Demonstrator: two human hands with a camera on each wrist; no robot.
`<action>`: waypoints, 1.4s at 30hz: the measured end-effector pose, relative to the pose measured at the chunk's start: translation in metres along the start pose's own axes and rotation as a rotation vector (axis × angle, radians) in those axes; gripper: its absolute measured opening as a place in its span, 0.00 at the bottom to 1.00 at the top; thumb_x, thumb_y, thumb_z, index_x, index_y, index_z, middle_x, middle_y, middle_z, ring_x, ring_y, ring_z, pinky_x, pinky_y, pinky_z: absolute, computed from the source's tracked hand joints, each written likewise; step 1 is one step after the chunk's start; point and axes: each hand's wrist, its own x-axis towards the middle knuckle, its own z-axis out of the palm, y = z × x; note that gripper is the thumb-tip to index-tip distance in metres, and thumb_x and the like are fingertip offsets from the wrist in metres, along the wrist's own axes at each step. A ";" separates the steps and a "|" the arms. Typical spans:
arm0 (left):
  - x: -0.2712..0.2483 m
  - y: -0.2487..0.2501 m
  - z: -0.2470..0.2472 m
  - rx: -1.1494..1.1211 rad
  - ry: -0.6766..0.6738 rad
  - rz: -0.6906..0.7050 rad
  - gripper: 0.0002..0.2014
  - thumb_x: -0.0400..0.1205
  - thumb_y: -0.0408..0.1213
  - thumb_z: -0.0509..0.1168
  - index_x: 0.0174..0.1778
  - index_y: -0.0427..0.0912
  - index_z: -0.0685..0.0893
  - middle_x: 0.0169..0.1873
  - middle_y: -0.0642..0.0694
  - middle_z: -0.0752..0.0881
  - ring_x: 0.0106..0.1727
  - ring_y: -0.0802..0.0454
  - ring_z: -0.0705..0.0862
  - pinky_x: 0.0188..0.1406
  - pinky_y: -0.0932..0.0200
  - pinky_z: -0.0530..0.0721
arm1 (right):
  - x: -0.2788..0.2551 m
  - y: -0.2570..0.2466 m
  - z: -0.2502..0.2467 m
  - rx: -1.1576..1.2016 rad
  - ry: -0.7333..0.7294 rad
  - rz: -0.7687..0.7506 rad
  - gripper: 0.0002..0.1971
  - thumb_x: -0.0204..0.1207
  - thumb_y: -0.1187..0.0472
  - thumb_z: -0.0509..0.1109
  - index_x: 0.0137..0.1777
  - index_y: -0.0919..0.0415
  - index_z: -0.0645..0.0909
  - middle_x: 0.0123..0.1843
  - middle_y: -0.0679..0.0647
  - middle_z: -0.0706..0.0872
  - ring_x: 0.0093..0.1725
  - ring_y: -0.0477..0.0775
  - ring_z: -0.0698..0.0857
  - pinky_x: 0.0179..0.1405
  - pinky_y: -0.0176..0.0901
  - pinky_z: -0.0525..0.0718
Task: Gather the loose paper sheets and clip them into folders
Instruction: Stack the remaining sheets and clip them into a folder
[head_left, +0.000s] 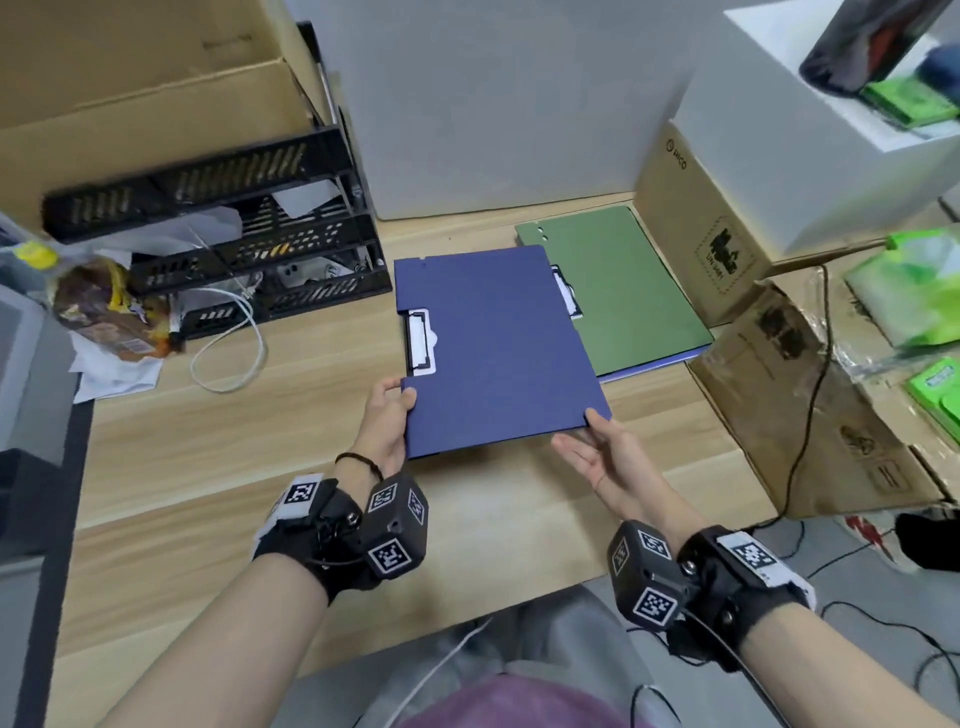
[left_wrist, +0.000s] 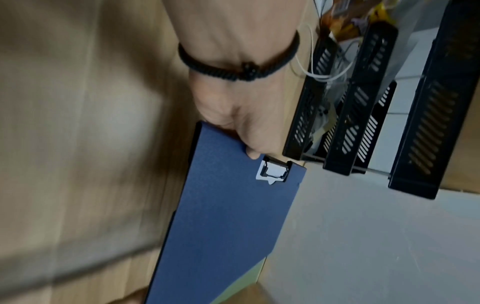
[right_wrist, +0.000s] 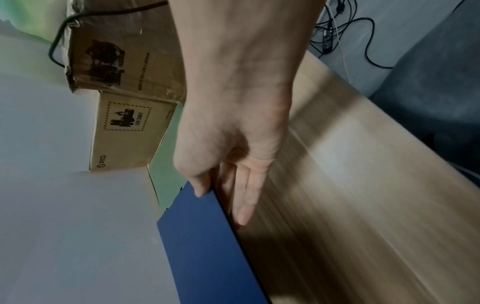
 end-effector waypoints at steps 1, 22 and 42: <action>0.005 0.003 0.011 -0.002 -0.009 -0.002 0.07 0.87 0.29 0.54 0.59 0.42 0.69 0.45 0.46 0.84 0.40 0.53 0.84 0.35 0.55 0.84 | 0.005 -0.004 0.000 0.010 -0.002 0.013 0.12 0.86 0.63 0.60 0.65 0.67 0.78 0.47 0.61 0.93 0.43 0.58 0.93 0.37 0.44 0.91; 0.094 -0.008 0.182 0.195 -0.074 -0.057 0.28 0.82 0.22 0.62 0.76 0.48 0.67 0.56 0.44 0.85 0.53 0.50 0.86 0.49 0.57 0.87 | 0.135 -0.097 -0.039 -0.102 0.238 0.178 0.13 0.89 0.62 0.54 0.60 0.70 0.76 0.34 0.61 0.92 0.34 0.55 0.92 0.37 0.46 0.92; 0.121 -0.027 0.211 0.520 -0.281 -0.087 0.33 0.82 0.20 0.55 0.80 0.54 0.67 0.35 0.47 0.71 0.35 0.50 0.72 0.36 0.55 0.78 | 0.146 -0.106 -0.078 -0.175 0.420 0.121 0.10 0.87 0.61 0.59 0.44 0.62 0.75 0.40 0.62 0.88 0.42 0.60 0.90 0.41 0.46 0.92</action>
